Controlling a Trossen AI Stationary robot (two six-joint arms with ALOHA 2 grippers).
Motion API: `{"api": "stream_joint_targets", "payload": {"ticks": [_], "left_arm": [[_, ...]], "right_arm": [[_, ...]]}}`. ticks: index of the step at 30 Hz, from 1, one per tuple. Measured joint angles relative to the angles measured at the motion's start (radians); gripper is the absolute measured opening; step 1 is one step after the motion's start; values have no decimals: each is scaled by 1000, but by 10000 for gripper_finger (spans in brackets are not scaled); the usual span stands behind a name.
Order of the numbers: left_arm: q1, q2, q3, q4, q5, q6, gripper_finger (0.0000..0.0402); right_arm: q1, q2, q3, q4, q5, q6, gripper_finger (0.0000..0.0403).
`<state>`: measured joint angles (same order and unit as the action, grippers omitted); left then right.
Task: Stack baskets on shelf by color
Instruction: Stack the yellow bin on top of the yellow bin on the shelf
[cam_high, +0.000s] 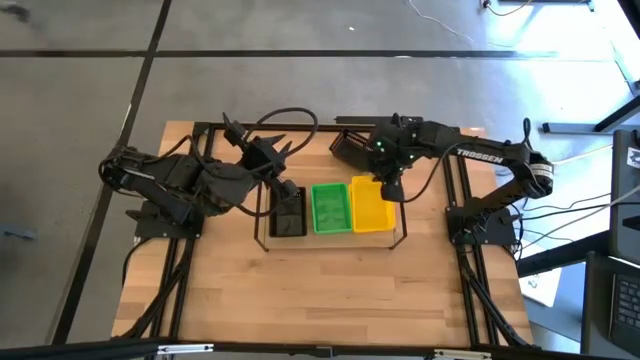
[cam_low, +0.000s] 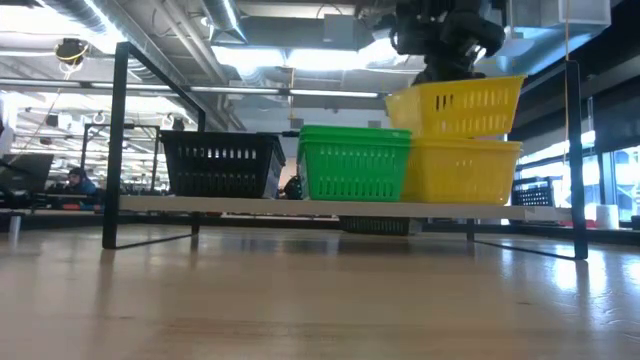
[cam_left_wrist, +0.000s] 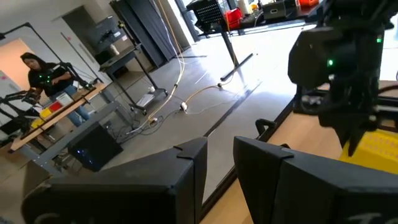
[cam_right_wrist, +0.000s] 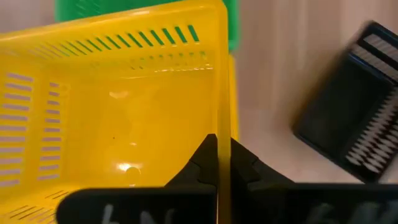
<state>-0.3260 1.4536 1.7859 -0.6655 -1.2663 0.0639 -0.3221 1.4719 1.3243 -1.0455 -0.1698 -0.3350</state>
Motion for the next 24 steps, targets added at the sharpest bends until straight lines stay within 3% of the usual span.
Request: {"api": "stream_joint_targets", "payload": {"ticks": [4, 13, 24], "left_arm": [[0, 0, 0, 0, 0, 0, 73], [0, 0, 0, 0, 0, 0, 73], [0, 0, 0, 0, 0, 0, 73]], "right_arm": [[-3, 1, -53, 89, -55, -11, 0], [-9, 0, -118, 121, -49, -10, 6], [-9, 0, -122, 118, -26, -10, 59]]}}
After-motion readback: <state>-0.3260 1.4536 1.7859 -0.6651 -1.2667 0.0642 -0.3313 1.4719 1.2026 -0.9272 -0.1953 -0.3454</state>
